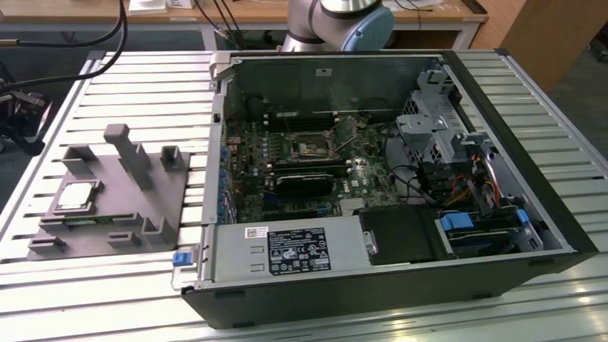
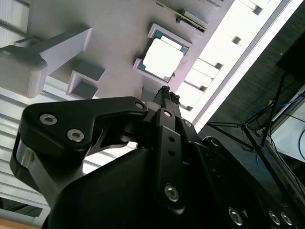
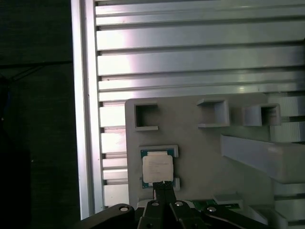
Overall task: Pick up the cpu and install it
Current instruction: 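Pick up the cpu and move it towards the insertion slot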
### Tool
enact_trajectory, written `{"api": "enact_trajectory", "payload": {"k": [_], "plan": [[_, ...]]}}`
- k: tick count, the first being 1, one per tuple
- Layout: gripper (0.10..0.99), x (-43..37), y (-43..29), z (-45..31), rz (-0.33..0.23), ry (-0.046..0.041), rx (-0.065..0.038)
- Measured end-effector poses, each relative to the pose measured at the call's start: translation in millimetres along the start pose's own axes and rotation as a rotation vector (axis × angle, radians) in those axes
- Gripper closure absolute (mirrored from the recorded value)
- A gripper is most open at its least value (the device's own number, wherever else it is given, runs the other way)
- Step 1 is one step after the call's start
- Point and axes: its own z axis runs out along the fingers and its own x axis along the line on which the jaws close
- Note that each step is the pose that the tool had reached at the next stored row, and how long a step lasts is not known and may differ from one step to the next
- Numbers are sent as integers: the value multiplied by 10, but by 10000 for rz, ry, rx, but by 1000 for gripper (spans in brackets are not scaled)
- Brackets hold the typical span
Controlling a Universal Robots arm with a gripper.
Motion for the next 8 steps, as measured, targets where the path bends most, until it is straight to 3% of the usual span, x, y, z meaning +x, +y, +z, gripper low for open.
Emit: {"api": "enact_trajectory", "payload": {"k": [8], "plan": [[980,0,-2,43,0,1,0]]}}
